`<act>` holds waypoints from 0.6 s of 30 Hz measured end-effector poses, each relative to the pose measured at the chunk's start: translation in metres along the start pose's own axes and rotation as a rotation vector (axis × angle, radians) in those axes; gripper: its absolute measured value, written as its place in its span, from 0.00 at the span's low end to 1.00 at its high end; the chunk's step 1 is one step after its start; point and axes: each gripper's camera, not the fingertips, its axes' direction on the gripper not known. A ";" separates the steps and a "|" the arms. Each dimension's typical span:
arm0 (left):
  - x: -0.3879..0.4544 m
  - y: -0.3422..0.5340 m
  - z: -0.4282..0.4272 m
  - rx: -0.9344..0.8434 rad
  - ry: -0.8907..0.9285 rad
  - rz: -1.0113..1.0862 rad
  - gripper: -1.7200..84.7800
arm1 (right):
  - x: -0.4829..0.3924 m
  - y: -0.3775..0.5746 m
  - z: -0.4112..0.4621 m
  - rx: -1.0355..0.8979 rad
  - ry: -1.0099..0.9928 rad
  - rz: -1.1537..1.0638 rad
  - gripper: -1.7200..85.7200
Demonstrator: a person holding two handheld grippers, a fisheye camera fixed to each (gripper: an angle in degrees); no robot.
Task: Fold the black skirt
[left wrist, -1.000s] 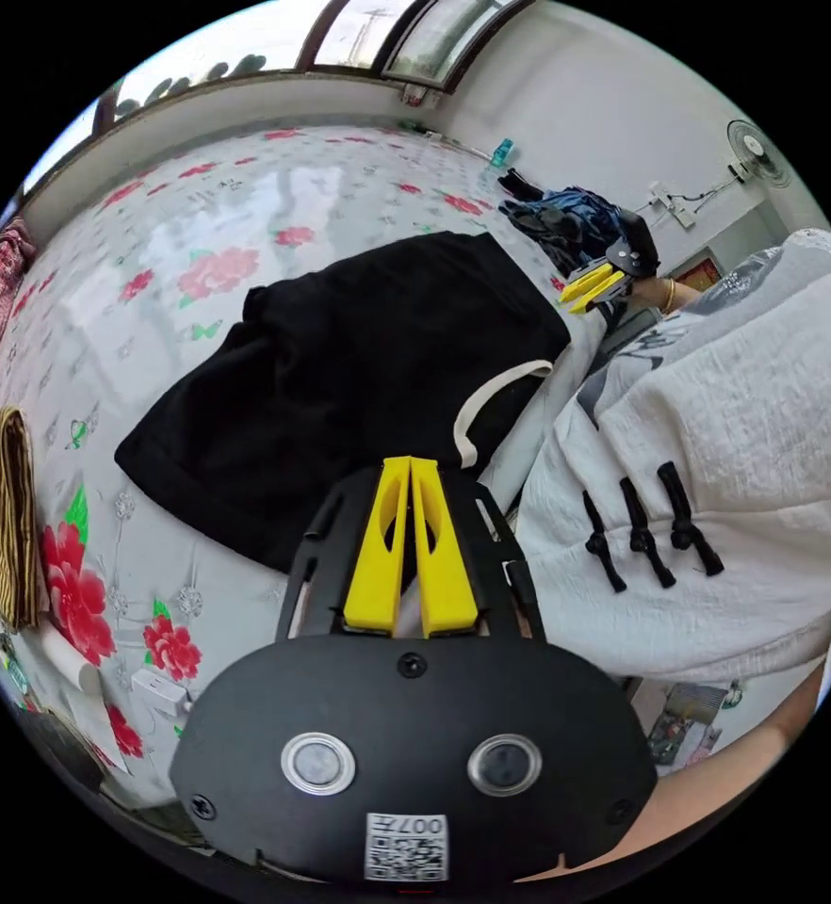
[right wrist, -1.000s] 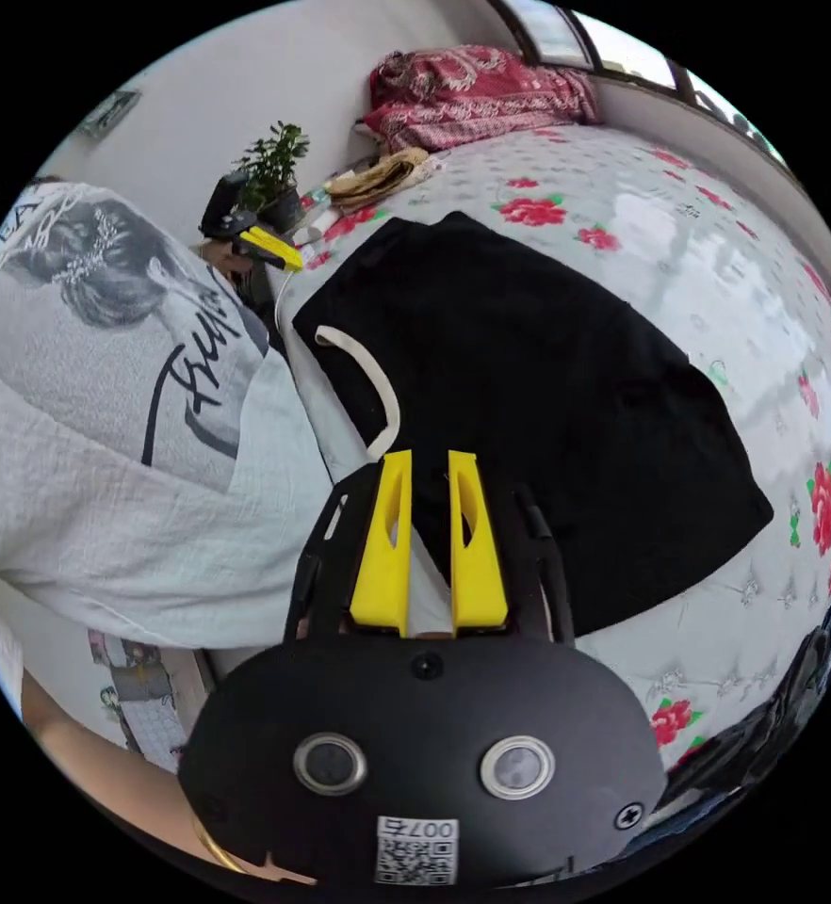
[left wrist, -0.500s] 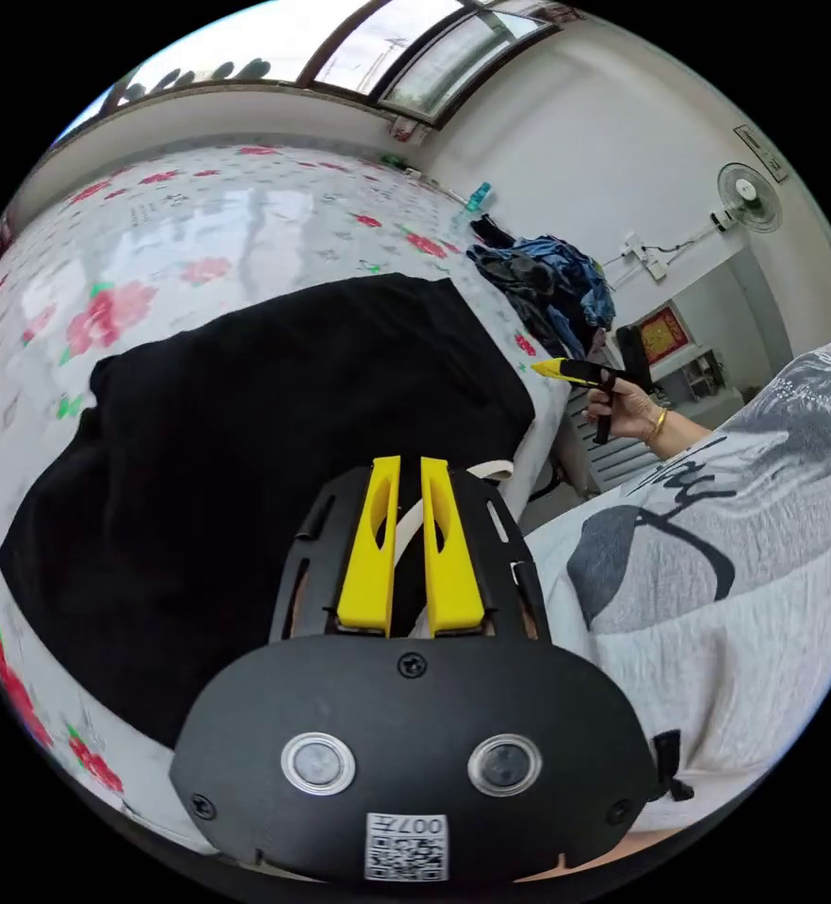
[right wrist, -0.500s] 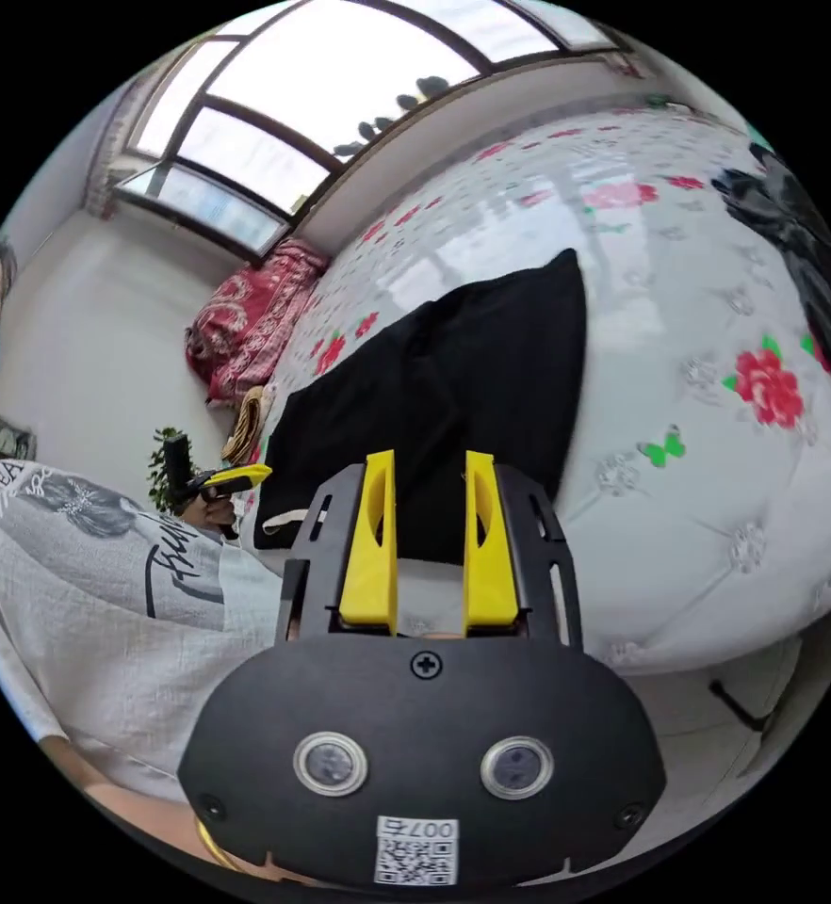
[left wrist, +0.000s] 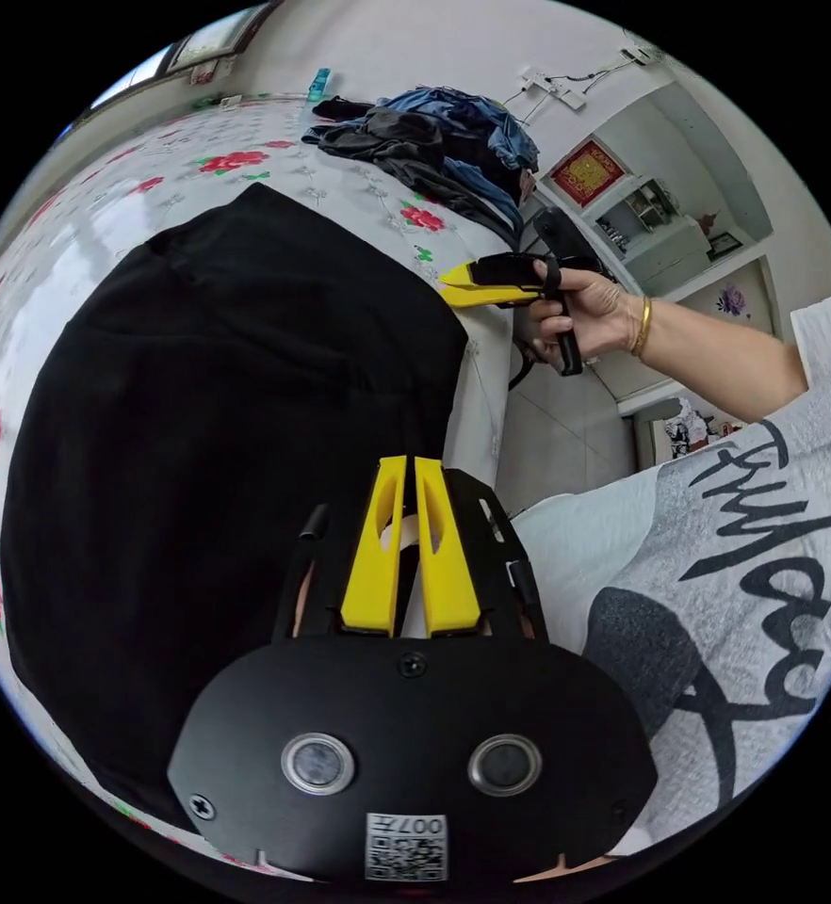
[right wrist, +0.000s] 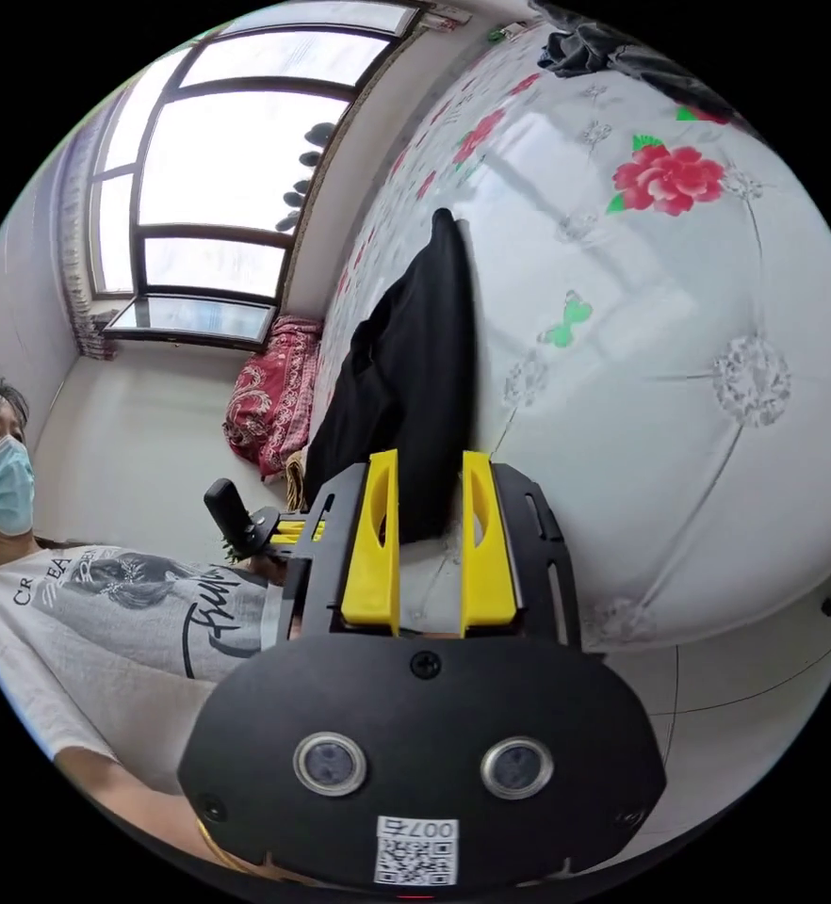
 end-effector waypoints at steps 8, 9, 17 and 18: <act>-0.025 0.020 0.014 -0.010 -0.029 -0.045 0.01 | 0.026 -0.003 0.001 0.069 -0.146 0.136 0.05; -0.027 0.023 0.016 -0.013 -0.036 -0.051 0.01 | 0.026 -0.012 0.005 0.051 -0.165 0.126 0.04; -0.031 0.040 0.030 -0.024 -0.109 -0.073 0.01 | 0.030 -0.033 -0.026 0.060 -0.180 0.156 0.02; -0.031 0.042 0.032 -0.026 -0.123 -0.074 0.01 | 0.029 -0.037 -0.029 0.064 -0.193 0.169 0.02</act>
